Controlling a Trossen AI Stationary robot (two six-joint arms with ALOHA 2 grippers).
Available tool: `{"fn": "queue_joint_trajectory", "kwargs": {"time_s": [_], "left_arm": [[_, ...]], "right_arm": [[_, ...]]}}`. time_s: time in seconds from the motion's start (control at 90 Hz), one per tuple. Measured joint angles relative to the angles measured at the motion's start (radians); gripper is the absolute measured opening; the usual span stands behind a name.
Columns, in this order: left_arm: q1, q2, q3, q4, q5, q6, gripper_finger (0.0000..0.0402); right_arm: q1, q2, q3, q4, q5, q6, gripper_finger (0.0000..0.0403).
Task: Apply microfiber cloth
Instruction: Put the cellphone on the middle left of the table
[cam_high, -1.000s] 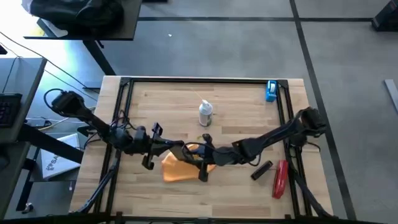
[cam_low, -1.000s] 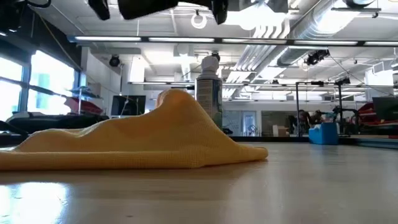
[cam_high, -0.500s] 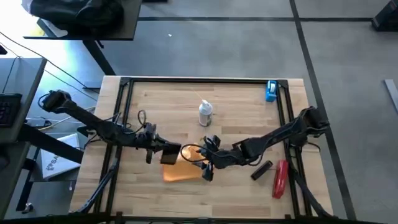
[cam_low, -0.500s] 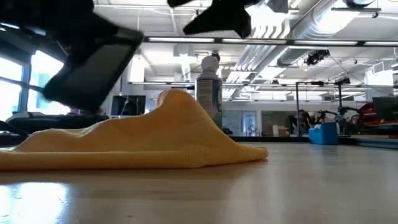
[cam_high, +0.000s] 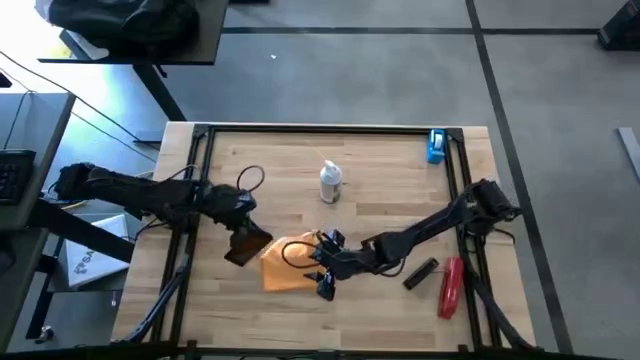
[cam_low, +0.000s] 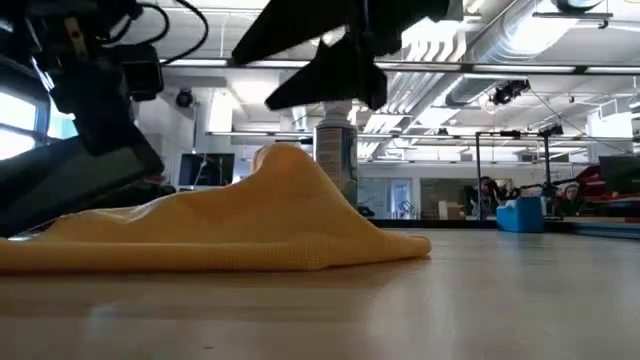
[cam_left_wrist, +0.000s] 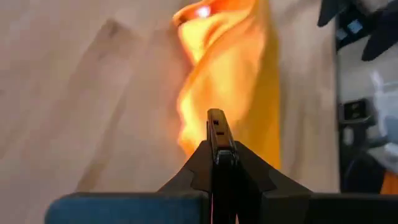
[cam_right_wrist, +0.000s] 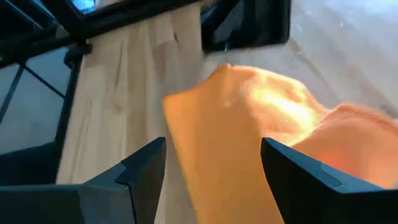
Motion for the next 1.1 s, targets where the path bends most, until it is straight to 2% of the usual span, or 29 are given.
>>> {"fn": "queue_joint_trajectory", "kwargs": {"time_s": [0.167,0.333,0.589,0.811,1.022,1.1], "left_arm": [[0.068,0.084,0.030,-0.158,0.157,0.127,0.0010],[0.092,0.222,0.030,-0.214,0.254,0.199,0.0010],[0.110,0.406,0.063,-0.162,0.268,0.263,0.0010],[0.156,0.444,0.185,-0.259,0.152,0.369,0.0028],[0.166,0.442,0.264,-0.478,-0.168,0.410,0.0077],[0.169,0.442,0.265,-0.513,-0.236,0.401,0.0096]], "right_arm": [[0.000,0.019,0.000,0.010,-0.014,-0.058,0.0229],[0.001,0.019,0.000,0.049,-0.007,-0.104,0.0229],[0.001,0.018,0.000,0.056,-0.003,-0.106,0.0229],[0.001,0.018,0.000,0.056,-0.003,-0.106,0.0229],[0.008,0.018,0.000,0.052,-0.003,-0.104,0.0229],[0.008,0.018,0.000,0.051,-0.003,-0.105,0.0229]]}}
